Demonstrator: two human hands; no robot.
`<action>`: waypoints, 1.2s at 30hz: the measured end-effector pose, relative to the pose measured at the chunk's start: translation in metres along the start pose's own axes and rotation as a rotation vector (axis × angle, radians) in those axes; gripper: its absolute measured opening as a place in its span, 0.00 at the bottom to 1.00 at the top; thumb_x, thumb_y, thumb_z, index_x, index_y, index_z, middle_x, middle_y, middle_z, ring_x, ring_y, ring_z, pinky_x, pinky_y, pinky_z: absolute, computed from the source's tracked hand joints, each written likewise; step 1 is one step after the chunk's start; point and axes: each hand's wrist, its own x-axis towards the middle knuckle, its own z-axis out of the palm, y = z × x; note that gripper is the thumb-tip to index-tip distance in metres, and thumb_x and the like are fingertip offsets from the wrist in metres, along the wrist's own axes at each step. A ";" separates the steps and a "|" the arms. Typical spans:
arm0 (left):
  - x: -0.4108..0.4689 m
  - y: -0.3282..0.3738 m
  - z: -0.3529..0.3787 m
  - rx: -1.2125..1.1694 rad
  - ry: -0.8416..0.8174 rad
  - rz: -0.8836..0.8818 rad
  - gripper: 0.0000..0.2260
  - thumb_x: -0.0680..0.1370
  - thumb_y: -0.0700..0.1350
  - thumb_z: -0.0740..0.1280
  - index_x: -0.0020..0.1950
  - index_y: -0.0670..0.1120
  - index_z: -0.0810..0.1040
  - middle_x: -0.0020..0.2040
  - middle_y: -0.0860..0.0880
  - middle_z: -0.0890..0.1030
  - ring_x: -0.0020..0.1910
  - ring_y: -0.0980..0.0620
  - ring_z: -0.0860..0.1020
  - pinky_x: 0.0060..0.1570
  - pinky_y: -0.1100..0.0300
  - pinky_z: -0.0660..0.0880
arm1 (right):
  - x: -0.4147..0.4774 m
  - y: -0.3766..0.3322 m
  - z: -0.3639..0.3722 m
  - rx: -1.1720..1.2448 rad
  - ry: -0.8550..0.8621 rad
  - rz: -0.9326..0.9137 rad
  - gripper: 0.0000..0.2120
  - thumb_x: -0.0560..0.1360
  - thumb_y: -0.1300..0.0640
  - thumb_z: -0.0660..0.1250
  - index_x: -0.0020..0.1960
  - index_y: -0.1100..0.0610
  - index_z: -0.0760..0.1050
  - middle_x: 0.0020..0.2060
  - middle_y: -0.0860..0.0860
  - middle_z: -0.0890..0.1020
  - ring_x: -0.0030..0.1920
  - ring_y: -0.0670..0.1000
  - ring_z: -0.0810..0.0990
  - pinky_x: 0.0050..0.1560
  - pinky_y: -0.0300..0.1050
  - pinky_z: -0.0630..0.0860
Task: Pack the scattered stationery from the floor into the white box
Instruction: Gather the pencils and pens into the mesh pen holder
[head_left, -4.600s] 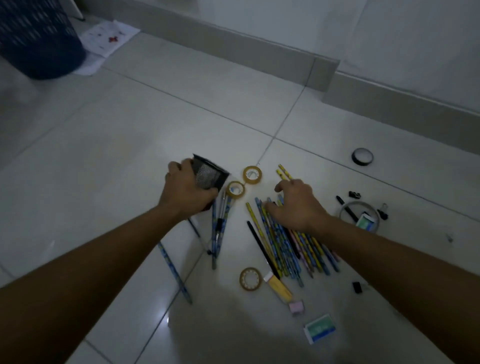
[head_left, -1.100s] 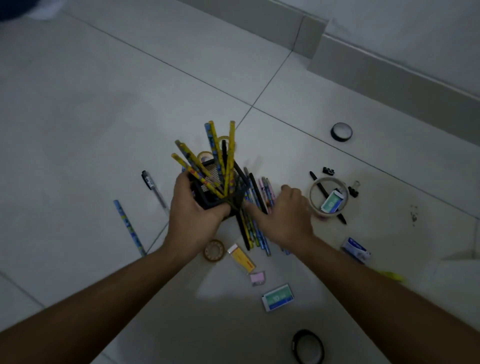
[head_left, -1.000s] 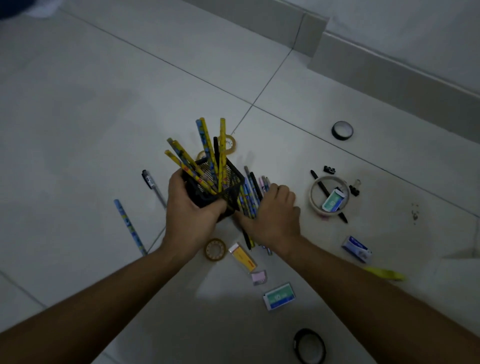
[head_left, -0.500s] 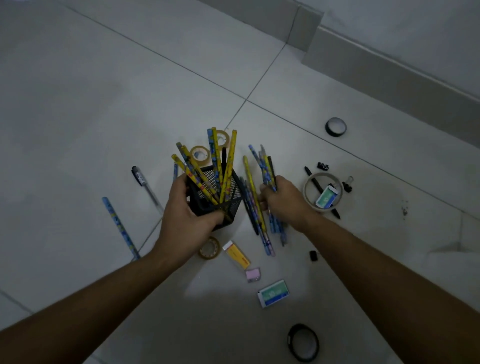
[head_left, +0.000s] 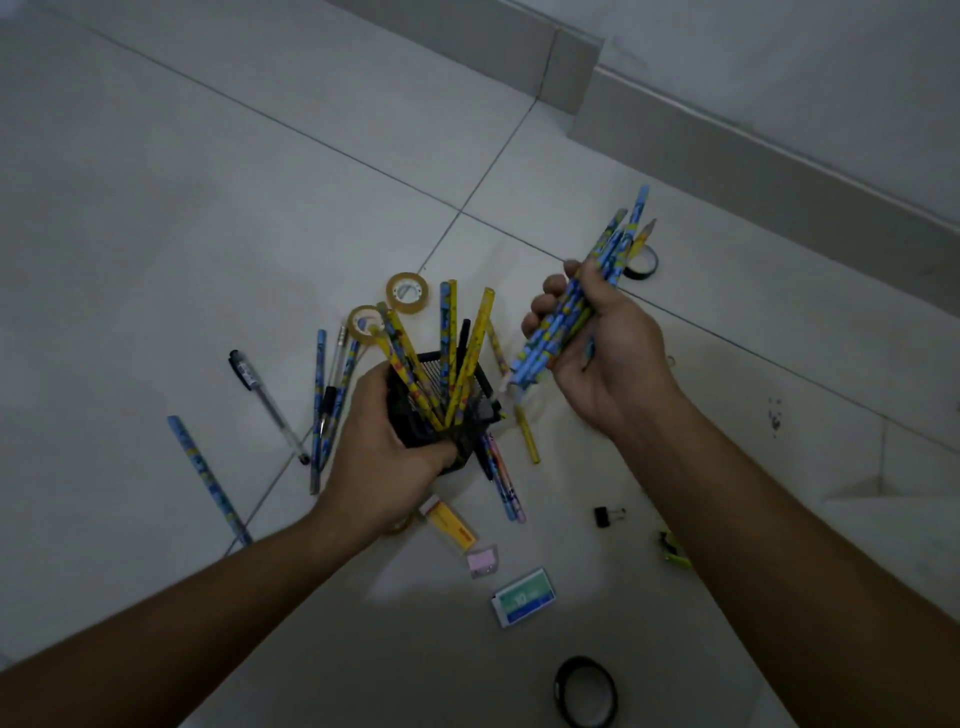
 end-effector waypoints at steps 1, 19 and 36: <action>-0.001 -0.001 0.002 -0.005 -0.008 -0.009 0.31 0.63 0.37 0.76 0.58 0.61 0.69 0.51 0.64 0.78 0.50 0.76 0.73 0.40 0.81 0.69 | -0.001 0.003 0.007 0.009 0.002 -0.043 0.09 0.84 0.54 0.55 0.51 0.58 0.69 0.35 0.52 0.76 0.31 0.50 0.76 0.34 0.44 0.78; -0.001 0.007 0.018 -0.009 -0.043 -0.046 0.35 0.60 0.44 0.77 0.62 0.61 0.66 0.60 0.55 0.74 0.54 0.73 0.72 0.45 0.78 0.71 | -0.014 0.048 0.003 -0.535 0.115 -0.409 0.04 0.73 0.57 0.69 0.47 0.55 0.77 0.41 0.52 0.81 0.46 0.52 0.81 0.55 0.58 0.78; 0.005 0.004 0.012 -0.030 -0.009 -0.041 0.35 0.61 0.40 0.77 0.65 0.54 0.68 0.58 0.57 0.76 0.52 0.74 0.73 0.42 0.80 0.71 | -0.027 0.050 -0.025 -1.069 -0.013 -0.481 0.23 0.78 0.41 0.62 0.70 0.46 0.65 0.64 0.43 0.75 0.61 0.38 0.74 0.56 0.37 0.75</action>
